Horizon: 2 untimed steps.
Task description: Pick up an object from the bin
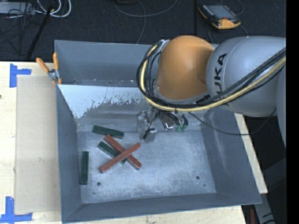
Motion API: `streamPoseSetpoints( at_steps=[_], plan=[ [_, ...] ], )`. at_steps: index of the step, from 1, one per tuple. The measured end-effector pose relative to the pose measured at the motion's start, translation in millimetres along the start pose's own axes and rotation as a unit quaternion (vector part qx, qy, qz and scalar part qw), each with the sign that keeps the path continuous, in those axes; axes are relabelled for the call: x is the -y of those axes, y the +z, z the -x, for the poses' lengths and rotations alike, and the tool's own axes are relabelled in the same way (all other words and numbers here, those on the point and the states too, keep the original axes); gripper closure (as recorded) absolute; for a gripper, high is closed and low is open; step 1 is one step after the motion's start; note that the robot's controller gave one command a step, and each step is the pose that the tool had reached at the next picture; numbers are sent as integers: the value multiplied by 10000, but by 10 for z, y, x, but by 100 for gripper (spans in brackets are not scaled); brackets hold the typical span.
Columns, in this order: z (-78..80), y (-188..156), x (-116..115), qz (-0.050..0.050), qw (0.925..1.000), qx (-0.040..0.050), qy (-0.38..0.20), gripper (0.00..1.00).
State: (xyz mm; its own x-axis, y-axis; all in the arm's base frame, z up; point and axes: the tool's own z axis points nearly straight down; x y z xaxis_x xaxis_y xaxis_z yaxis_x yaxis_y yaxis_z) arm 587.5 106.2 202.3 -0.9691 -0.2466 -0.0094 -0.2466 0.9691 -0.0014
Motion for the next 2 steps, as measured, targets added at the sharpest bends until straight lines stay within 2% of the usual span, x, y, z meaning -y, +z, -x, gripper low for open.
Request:
streamPoseSetpoints(
  at_steps=[1, 2],
  plan=[
    [-12, 52, -11, 8, 10000, -40, -9, 0],
    [-105, 1247, -271, 12, 9995, -90, 315, 0]
  ],
)
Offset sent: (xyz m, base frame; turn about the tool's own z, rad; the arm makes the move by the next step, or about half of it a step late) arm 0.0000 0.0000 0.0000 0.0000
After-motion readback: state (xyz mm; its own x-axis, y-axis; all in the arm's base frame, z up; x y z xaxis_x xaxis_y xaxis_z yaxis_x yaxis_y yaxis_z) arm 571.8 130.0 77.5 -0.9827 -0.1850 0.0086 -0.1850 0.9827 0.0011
